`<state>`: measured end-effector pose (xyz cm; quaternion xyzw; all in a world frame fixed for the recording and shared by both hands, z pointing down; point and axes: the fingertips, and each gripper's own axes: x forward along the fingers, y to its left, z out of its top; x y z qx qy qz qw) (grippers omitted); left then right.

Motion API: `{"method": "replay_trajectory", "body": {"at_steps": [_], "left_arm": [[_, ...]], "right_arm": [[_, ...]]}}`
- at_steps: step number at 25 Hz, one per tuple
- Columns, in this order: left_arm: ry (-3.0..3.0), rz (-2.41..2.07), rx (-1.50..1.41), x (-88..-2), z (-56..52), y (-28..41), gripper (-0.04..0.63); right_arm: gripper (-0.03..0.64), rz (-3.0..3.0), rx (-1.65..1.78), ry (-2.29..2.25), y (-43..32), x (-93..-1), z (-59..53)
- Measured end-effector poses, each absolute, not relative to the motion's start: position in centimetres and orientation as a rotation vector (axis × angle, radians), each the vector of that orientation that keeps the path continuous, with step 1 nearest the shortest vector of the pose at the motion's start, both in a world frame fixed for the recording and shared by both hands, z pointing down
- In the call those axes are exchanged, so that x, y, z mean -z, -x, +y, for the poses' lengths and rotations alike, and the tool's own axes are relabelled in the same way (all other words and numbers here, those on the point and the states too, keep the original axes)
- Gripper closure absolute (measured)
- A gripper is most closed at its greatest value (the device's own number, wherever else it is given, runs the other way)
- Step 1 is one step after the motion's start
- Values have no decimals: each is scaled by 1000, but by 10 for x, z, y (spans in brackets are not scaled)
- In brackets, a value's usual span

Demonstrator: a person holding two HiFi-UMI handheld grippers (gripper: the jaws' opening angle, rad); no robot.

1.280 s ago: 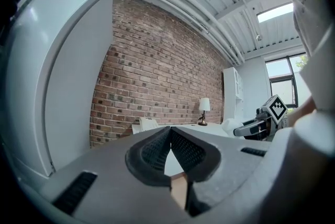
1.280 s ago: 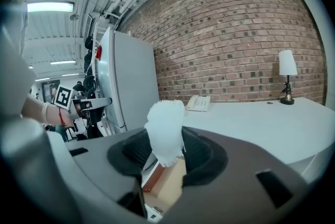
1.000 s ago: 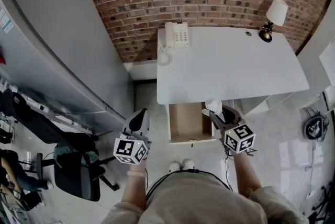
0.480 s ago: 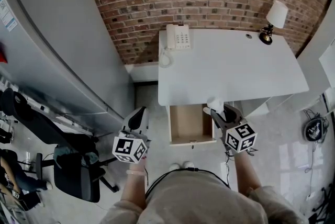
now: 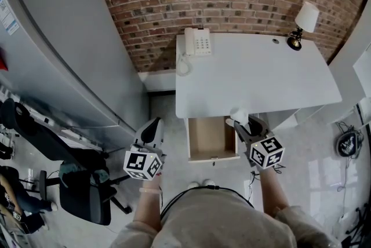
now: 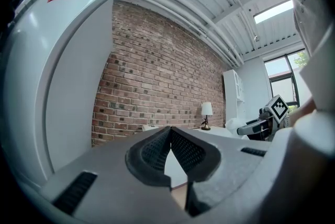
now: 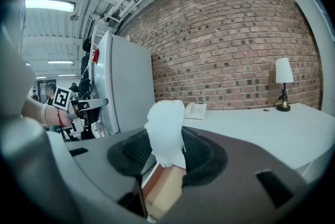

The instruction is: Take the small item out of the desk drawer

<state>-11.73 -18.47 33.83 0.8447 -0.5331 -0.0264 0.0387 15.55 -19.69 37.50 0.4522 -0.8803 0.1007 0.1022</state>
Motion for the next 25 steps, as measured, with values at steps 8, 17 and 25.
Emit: {"method": "replay_trajectory", "body": {"at_steps": [8,17,25], "left_arm": [[-2584,-1633,75,-340,-189,122,591],[-2581,-1637,62,-342,-193,129,591],[-2566,-1653,59,-346,-200,138,591]], "right_arm": [[448,-2589,-300,-1340,-152,-376,-201],[448,-2586,-321,-1344,-147,-380,-207],[448,-2596,-332,-1325,-138,-382,-215]]}}
